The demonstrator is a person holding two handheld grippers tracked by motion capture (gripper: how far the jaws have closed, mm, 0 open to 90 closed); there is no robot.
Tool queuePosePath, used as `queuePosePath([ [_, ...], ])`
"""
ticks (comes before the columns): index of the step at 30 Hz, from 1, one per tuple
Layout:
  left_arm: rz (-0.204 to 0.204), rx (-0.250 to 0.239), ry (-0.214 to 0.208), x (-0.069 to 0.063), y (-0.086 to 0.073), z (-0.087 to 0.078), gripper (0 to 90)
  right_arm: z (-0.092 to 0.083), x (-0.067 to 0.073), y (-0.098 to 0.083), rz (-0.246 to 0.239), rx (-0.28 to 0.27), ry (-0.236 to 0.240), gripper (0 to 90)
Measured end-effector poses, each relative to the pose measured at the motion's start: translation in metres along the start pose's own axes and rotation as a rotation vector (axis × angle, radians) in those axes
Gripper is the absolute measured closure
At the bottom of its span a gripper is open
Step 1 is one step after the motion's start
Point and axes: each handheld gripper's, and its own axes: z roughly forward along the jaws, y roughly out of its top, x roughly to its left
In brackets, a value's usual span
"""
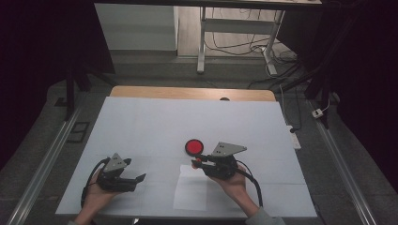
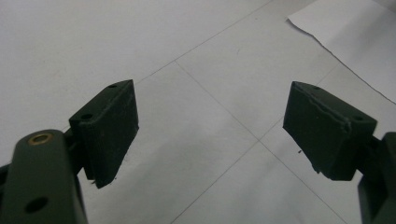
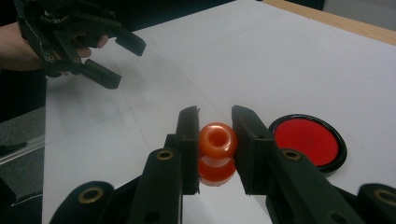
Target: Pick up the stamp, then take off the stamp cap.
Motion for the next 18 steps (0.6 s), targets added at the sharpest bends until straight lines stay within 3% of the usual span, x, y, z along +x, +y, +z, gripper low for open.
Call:
queuePosePath([
  [10, 0.005, -0.009, 0.000, -0.001, 0.002, -0.001, 18.4, -0.001, -0.001, 0.000, 0.005, -0.002, -0.007, 71.4],
  [18, 0.010, -0.034, -0.011, -0.004, 0.013, -0.003, 18.5, -0.002, -0.003, 0.001, 0.007, -0.007, -0.010, 71.4],
])
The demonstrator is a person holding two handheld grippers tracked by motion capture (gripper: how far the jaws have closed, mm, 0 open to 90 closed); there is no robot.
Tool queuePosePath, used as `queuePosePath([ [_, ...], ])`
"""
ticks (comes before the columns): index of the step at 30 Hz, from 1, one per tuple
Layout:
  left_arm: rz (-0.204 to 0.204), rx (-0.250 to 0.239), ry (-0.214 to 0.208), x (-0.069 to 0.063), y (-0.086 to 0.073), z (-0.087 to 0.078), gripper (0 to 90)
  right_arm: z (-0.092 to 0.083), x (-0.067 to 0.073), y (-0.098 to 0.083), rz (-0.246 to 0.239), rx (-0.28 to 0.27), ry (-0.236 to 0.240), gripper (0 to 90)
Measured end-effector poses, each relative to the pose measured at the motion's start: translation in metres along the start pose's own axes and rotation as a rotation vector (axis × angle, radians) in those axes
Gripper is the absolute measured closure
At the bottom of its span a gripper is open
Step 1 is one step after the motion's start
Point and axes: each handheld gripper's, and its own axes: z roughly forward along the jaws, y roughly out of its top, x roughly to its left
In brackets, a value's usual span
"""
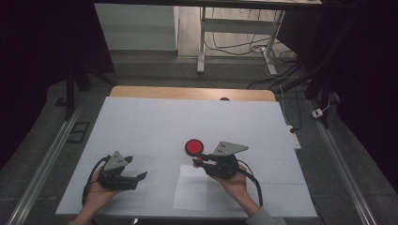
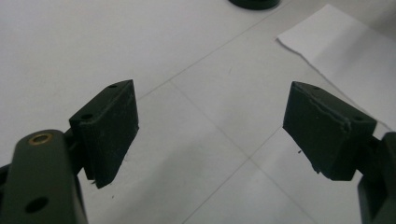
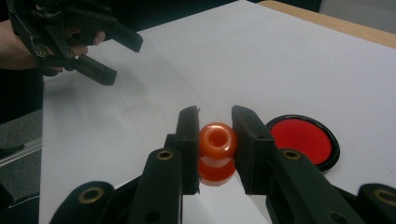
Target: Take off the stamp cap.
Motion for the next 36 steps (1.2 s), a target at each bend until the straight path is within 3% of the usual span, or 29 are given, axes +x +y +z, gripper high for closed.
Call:
queuePosePath([
  [11, 0.070, -0.024, -0.056, -0.016, 0.028, 0.009, 19.4, -0.002, -0.002, 0.000, 0.002, -0.006, -0.011, 71.4],
  [17, 0.073, -0.031, -0.063, -0.017, 0.037, 0.010, 19.4, -0.002, -0.002, 0.001, 0.004, -0.008, -0.009, 71.4],
  [36, 0.165, -0.009, -0.118, -0.040, 0.069, 0.032, 19.7, -0.001, -0.002, 0.000, 0.000, -0.004, -0.009, 71.4],
])
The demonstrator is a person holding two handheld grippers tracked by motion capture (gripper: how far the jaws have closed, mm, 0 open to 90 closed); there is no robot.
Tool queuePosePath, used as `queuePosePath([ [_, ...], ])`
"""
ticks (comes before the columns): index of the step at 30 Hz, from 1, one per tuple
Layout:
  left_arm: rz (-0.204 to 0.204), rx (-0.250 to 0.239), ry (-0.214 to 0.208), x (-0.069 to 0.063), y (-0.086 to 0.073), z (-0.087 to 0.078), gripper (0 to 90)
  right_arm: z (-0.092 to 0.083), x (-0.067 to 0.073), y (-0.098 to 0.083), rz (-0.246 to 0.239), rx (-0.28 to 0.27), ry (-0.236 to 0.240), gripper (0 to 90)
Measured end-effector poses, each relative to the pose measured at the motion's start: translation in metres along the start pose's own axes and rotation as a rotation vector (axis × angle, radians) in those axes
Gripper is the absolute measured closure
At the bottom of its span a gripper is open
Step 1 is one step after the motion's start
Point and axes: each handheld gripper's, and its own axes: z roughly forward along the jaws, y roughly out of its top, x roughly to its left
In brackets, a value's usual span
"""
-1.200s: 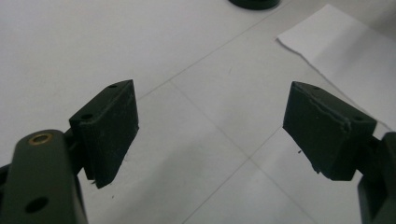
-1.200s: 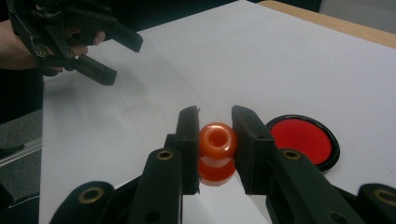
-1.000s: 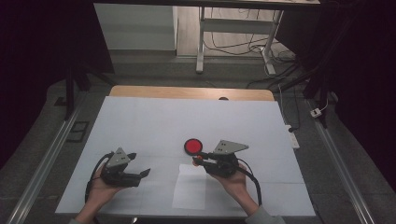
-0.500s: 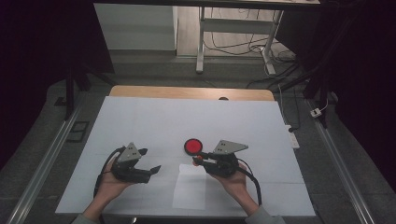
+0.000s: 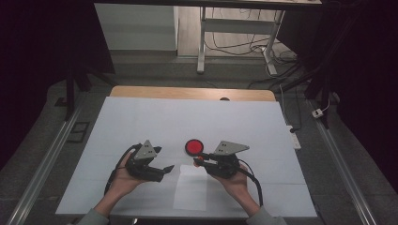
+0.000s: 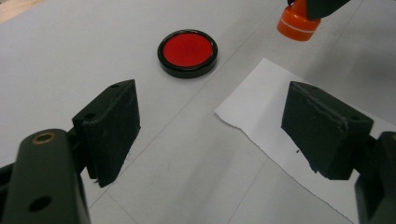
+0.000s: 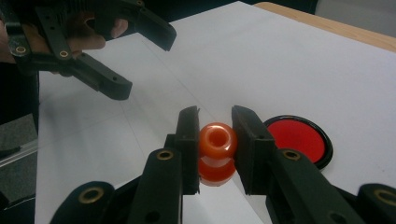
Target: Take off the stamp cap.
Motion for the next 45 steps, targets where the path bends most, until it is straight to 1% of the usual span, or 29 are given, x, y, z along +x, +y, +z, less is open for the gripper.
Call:
queuePosePath([
  [6, 0.011, 0.003, -0.012, -0.004, 0.003, 0.003, 19.7, 0.001, 0.001, 0.000, 0.000, 0.002, 0.004, 71.5],
  [19, 0.036, 0.014, -0.053, -0.014, 0.012, 0.015, 19.7, 0.003, 0.002, 0.000, -0.007, -0.002, 0.007, 71.4],
  [20, 0.042, 0.016, -0.053, -0.015, 0.013, 0.016, 19.7, 0.003, 0.002, 0.000, -0.006, -0.006, 0.008, 71.5],
  [29, 0.044, 0.021, -0.066, -0.019, 0.017, 0.024, 20.0, 0.004, 0.003, 0.000, -0.009, -0.007, 0.007, 71.5],
  [33, 0.054, 0.028, -0.076, -0.023, 0.020, 0.030, 20.2, 0.003, 0.002, 0.000, 0.006, -0.017, 0.017, 71.4],
  [38, 0.061, 0.028, -0.086, -0.027, 0.023, 0.035, 20.3, 0.003, 0.002, 0.000, 0.006, -0.017, 0.016, 71.5],
  [41, 0.067, 0.029, -0.091, -0.029, 0.025, 0.039, 21.5, 0.004, 0.002, 0.000, 0.005, -0.009, 0.018, 71.5],
  [45, 0.073, 0.033, -0.093, -0.031, 0.026, 0.044, 23.2, 0.004, 0.003, 0.000, 0.005, -0.015, 0.019, 71.5],
])
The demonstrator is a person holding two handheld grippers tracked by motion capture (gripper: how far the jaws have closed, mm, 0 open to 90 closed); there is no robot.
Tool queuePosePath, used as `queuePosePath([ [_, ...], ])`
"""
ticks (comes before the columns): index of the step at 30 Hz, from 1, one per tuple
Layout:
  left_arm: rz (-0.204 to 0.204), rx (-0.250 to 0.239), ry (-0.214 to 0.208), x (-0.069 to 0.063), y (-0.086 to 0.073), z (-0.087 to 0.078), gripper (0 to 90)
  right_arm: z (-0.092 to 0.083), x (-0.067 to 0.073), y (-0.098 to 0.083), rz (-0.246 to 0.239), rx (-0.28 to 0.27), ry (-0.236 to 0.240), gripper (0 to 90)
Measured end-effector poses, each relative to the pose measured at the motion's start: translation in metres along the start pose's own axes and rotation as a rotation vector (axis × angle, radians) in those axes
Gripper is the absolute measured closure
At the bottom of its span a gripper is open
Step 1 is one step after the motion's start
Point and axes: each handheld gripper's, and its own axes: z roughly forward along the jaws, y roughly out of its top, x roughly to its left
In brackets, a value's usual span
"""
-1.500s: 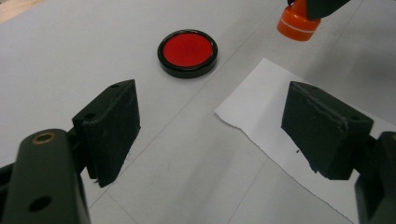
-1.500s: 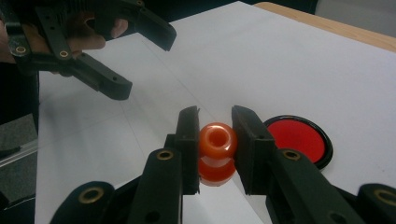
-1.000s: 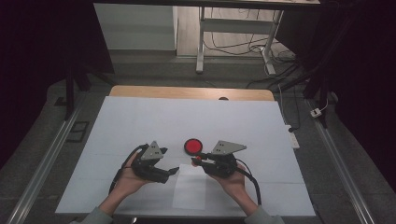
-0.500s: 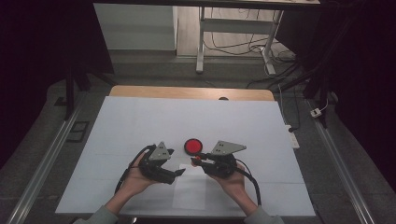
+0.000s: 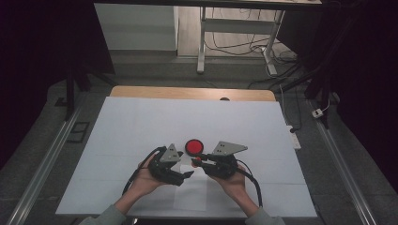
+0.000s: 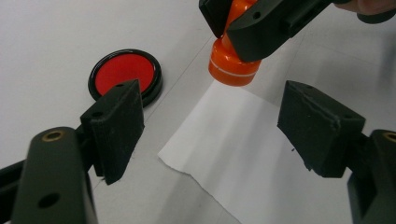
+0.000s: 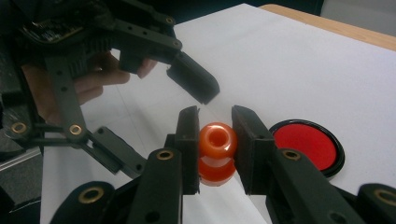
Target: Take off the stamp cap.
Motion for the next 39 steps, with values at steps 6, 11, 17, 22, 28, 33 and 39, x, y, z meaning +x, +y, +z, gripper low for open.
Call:
queuePosePath([
  [6, 0.009, 0.007, 0.000, -0.002, 0.003, 0.006, 24.9, -0.001, 0.000, 0.001, 0.009, -0.011, 0.008, 71.5],
  [11, 0.007, 0.002, 0.004, -0.003, 0.005, 0.009, 27.5, -0.001, 0.000, 0.001, 0.005, -0.008, 0.009, 71.5],
  [17, 0.011, -0.004, 0.011, -0.005, 0.006, 0.013, 29.9, -0.001, 0.000, 0.001, 0.004, -0.009, 0.008, 71.5],
  [22, 0.027, -0.005, 0.009, -0.006, 0.007, 0.015, 33.4, -0.001, 0.000, 0.001, 0.005, -0.011, 0.006, 71.5],
  [28, 0.040, -0.006, 0.010, -0.008, 0.008, 0.018, 36.8, -0.001, 0.000, 0.001, 0.003, -0.011, 0.005, 71.5],
  [33, 0.045, -0.009, 0.013, -0.009, 0.009, 0.021, 39.2, -0.001, 0.000, 0.000, 0.005, -0.010, 0.006, 71.4],
  [39, 0.069, -0.012, 0.022, -0.011, 0.009, 0.023, 44.2, 0.000, 0.000, 0.000, 0.003, -0.011, 0.005, 71.4],
])
